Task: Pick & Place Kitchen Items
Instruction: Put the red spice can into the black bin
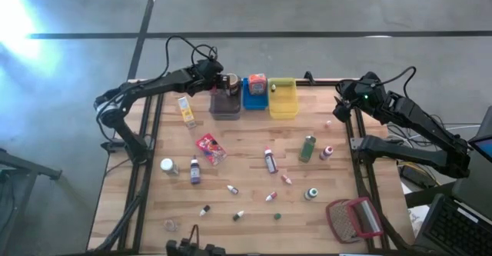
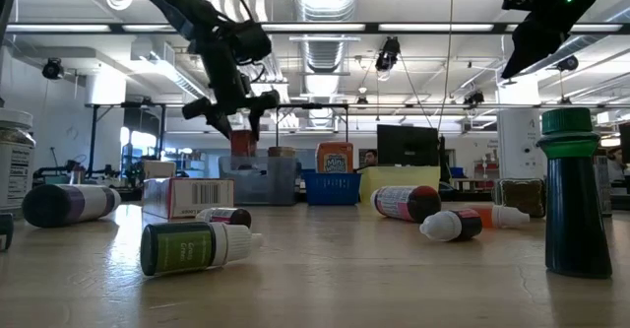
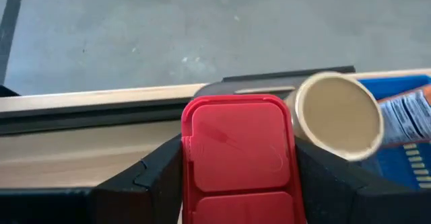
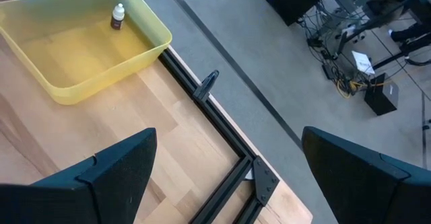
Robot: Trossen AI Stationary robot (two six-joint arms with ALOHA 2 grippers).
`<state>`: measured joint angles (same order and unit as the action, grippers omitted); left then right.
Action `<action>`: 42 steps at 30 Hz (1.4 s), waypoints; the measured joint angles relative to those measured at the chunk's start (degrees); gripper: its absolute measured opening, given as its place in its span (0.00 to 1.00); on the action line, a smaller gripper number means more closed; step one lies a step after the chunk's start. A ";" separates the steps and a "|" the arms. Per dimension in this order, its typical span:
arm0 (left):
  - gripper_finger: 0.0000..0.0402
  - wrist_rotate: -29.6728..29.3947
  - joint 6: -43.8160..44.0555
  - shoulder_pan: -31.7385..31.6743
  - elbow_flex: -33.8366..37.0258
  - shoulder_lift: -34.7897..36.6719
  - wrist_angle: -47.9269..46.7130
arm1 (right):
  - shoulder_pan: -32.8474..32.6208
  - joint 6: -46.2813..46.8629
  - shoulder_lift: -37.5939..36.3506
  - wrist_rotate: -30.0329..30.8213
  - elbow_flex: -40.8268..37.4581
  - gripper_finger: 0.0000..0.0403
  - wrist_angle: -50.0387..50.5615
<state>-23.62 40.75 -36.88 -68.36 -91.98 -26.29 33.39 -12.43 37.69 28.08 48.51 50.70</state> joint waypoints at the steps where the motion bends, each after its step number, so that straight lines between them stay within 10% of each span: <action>1: 0.58 0.04 0.05 -0.01 0.60 0.00 0.89 | 0.02 0.02 0.02 0.00 0.00 0.91 0.00; 42: 0.63 1.74 -0.21 -0.12 3.02 -8.83 9.82 | 0.00 0.04 0.00 -0.02 0.00 0.91 0.00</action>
<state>-21.87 40.53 -36.99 -65.34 -100.82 -16.47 33.39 -12.39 37.69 28.05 48.51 50.70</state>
